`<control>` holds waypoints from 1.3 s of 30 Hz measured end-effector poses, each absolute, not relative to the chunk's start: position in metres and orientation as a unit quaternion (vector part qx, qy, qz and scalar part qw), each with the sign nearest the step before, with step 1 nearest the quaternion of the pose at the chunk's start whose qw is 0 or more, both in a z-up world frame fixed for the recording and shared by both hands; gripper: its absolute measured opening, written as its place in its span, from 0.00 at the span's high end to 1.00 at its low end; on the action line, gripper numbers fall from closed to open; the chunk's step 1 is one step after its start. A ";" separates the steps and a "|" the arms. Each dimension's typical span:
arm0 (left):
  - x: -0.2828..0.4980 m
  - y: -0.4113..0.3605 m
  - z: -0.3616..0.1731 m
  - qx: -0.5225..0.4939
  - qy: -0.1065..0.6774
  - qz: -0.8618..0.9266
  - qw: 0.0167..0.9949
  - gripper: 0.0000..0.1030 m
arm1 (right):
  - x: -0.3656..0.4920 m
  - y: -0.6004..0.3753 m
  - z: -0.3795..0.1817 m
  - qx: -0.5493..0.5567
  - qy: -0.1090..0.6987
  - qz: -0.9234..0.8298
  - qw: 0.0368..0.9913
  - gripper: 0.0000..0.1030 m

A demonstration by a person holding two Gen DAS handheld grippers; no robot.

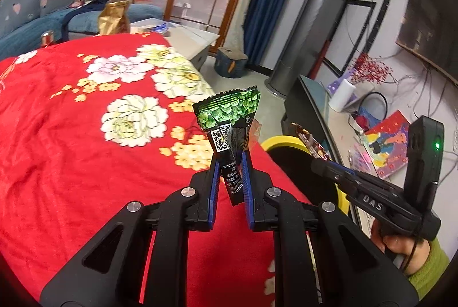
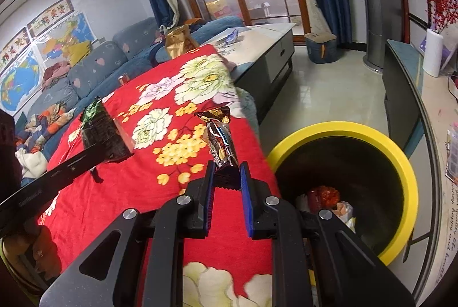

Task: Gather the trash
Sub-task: 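Carry the black-and-green wrapper and brown wrapper over the yellow-rimmed bin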

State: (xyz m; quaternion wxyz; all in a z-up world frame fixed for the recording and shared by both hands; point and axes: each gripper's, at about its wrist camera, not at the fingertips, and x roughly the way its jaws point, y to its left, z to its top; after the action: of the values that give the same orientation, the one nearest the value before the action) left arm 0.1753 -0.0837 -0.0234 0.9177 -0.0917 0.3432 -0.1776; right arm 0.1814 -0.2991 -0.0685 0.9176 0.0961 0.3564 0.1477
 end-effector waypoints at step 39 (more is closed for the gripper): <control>0.162 -0.209 -0.046 0.016 0.368 -0.291 0.883 0.89 | 0.173 -0.417 -0.093 0.167 0.364 0.022 0.916 0.83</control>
State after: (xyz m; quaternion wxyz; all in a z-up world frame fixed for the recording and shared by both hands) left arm 0.1620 -0.2091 -0.0459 0.8828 0.0163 0.3681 -0.2913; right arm 0.1728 -0.4168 -0.0933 0.9162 0.1671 0.3637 0.0221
